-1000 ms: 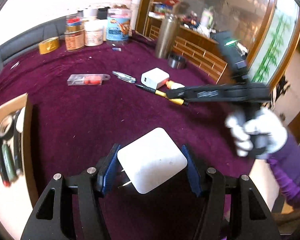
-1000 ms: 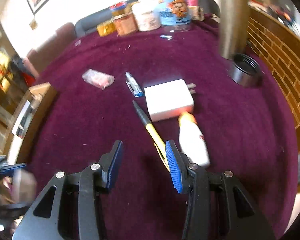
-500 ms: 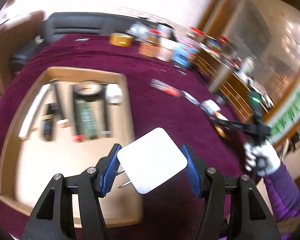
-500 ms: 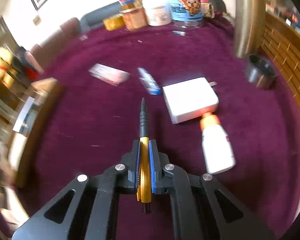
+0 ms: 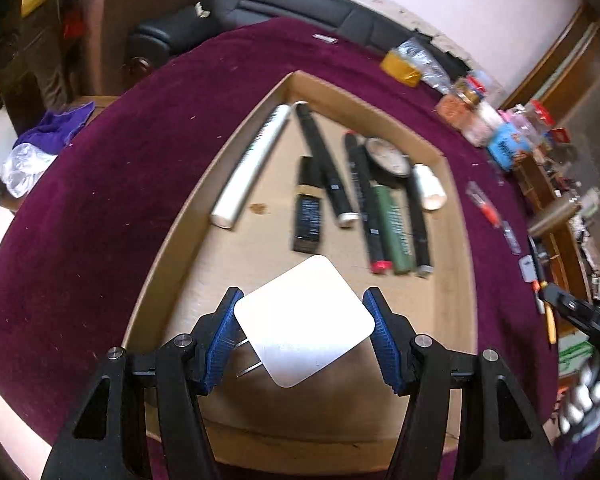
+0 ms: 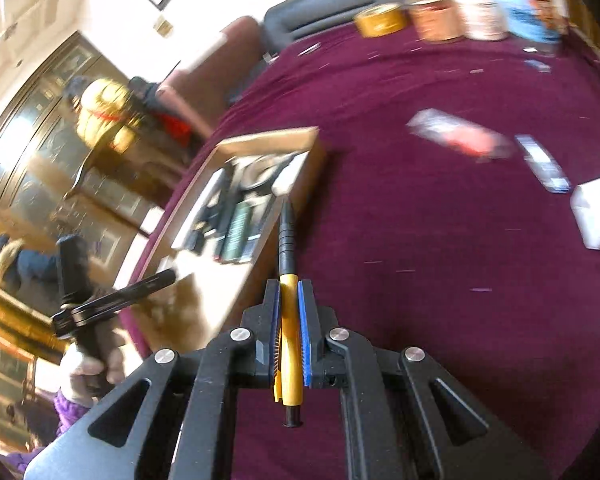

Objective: Organize rigid objects
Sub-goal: 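Carry the charger to the tray while the right tool grasps the yellow pen, then release the charger in the tray while the right tool drops the yellow pen there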

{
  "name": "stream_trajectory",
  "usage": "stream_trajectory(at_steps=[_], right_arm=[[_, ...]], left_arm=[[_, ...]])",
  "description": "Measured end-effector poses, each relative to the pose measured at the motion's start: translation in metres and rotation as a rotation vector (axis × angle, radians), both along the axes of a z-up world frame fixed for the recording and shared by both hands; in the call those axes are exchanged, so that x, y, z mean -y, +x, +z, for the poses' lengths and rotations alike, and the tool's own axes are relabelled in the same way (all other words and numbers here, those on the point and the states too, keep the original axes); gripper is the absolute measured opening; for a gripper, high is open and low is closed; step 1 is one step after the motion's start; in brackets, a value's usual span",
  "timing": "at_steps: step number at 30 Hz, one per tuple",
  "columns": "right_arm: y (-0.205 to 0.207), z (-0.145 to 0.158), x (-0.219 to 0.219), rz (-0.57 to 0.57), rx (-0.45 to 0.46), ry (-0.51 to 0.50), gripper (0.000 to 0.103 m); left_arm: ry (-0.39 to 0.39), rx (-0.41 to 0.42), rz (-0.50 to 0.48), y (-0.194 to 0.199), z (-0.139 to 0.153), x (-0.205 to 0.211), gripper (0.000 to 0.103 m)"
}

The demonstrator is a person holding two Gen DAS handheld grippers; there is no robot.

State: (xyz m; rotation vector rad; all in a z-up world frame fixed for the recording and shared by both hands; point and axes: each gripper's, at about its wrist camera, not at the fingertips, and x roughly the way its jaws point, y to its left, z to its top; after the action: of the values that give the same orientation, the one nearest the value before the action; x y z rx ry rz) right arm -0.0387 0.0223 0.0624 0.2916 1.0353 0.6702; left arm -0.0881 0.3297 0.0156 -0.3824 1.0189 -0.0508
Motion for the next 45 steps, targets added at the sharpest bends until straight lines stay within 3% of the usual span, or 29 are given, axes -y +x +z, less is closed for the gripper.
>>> stream_trajectory(at_steps=[7,14,18,24,27,31,32,35,40,45], right_arm=[[-0.002,-0.010,-0.087,0.128,-0.028,-0.033,0.007],[-0.003,-0.037,-0.148,0.228,-0.087,-0.124,0.007],[0.006,-0.050,-0.167,0.217,-0.111,-0.176,0.007],[0.018,-0.048,-0.175,0.157,-0.036,-0.264,0.007],[0.011,-0.036,-0.161,0.155,-0.018,-0.202,0.008],[0.001,-0.009,-0.125,0.106,0.096,-0.210,0.009],[-0.001,-0.003,-0.111,0.084,0.125,-0.220,0.014],[0.009,0.006,-0.059,-0.018,0.170,-0.272,0.044],[0.055,0.005,0.040,-0.274,0.135,-0.333,0.045],[0.107,0.006,0.062,-0.336,0.143,-0.384,0.045]], left_arm=[[0.060,0.021,0.029,0.017,0.001,0.002,0.056],[-0.031,0.123,0.050,-0.009,0.026,-0.013,0.057],[-0.059,0.190,0.066,-0.029,0.041,-0.023,0.060],[-0.073,0.235,0.083,-0.045,0.051,-0.024,0.062],[-0.079,0.245,0.071,-0.048,0.053,-0.019,0.065],[-0.082,0.250,0.049,-0.050,0.054,-0.008,0.065],[-0.086,0.251,0.035,-0.050,0.055,-0.003,0.065],[-0.103,0.266,-0.034,-0.052,0.057,0.018,0.065],[-0.152,0.272,-0.179,-0.055,0.057,0.071,0.065],[-0.175,0.213,-0.325,-0.053,0.048,0.124,0.065]])
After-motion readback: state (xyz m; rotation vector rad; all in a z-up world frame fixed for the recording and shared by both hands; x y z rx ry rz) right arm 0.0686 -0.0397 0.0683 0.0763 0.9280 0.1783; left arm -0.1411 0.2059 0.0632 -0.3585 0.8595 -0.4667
